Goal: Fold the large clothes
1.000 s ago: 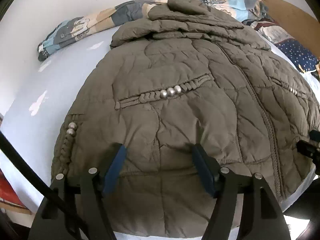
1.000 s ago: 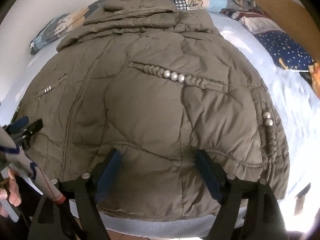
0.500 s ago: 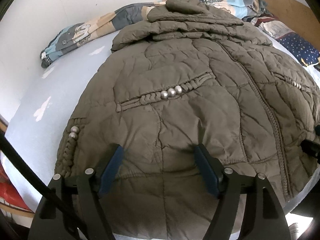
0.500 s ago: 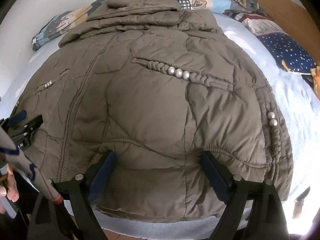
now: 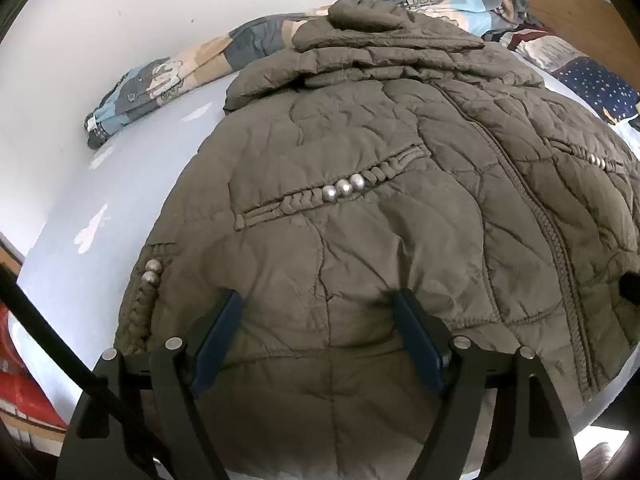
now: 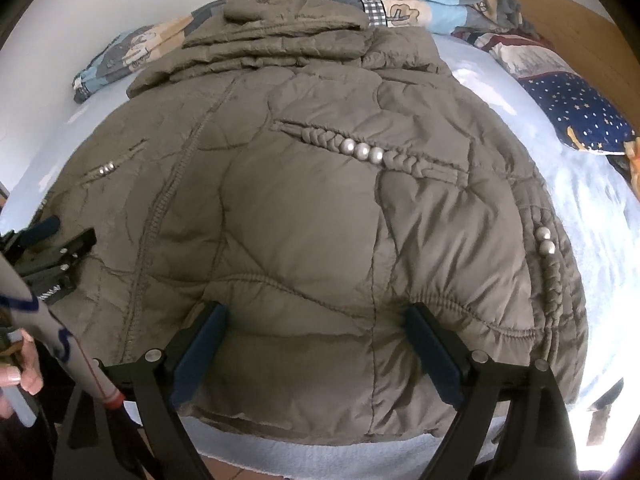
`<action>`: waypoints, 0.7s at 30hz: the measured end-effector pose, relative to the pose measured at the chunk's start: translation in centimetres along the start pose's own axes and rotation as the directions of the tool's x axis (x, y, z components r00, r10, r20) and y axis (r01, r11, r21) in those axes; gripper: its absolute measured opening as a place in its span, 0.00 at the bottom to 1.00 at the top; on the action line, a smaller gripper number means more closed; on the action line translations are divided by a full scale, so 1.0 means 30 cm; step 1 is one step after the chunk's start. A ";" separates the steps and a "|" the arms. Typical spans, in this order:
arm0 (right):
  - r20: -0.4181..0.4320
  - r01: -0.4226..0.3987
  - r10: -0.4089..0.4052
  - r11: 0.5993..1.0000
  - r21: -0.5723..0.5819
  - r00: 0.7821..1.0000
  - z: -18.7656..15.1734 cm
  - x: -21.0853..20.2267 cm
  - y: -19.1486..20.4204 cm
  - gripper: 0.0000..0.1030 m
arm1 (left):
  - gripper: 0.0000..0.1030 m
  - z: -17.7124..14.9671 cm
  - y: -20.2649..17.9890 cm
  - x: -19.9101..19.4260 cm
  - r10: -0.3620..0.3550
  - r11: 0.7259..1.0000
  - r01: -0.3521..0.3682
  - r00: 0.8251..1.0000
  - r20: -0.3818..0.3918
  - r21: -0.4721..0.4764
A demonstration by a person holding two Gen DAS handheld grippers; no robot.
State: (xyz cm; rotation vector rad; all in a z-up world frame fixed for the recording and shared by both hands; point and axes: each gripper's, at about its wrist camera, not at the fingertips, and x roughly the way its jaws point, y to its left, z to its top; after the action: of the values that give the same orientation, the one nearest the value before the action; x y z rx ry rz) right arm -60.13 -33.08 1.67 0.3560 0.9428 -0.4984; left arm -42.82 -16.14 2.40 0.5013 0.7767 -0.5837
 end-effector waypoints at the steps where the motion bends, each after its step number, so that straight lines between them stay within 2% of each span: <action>1: 0.003 -0.004 0.004 1.000 0.001 1.000 0.000 -0.010 -0.004 0.91 | 0.77 0.000 -0.001 -0.001 0.003 1.000 -0.003 1.000 0.003 0.004; 5: 0.090 0.006 -0.010 0.999 0.046 0.996 0.008 -0.099 -0.055 0.91 | 0.77 -0.001 0.004 -0.005 -0.002 1.000 0.002 1.000 0.007 0.005; 9: 0.186 0.007 -0.041 0.984 0.178 0.982 0.023 -0.205 -0.179 0.91 | 0.77 0.009 0.031 -0.030 -0.039 0.999 0.039 0.999 0.000 -0.014; 13: 0.229 0.015 -0.093 0.948 0.319 0.969 0.019 -0.287 -0.332 0.91 | 0.77 0.024 0.105 -0.109 -0.079 0.994 0.082 0.996 0.034 -0.066; 17: 0.231 0.021 -0.137 0.896 0.443 0.963 -0.007 -0.335 -0.477 0.92 | 0.77 0.037 0.249 -0.184 -0.081 0.980 0.091 0.995 0.062 -0.176; 20: 0.218 -0.006 -0.127 0.852 0.524 0.968 -0.041 -0.346 -0.558 0.92 | 0.77 0.012 0.393 -0.186 -0.086 0.947 0.091 0.996 0.031 -0.307; 21: 0.210 -0.015 -0.120 0.836 0.548 0.970 -0.052 -0.340 -0.582 0.92 | 0.77 -0.006 0.445 -0.172 -0.100 0.928 0.095 0.995 0.007 -0.360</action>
State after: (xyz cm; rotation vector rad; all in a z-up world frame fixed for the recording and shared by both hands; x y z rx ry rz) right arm -75.80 -44.28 8.05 0.7731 0.5609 -0.8469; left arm -37.19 -4.71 8.91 0.1278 0.9007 -0.5153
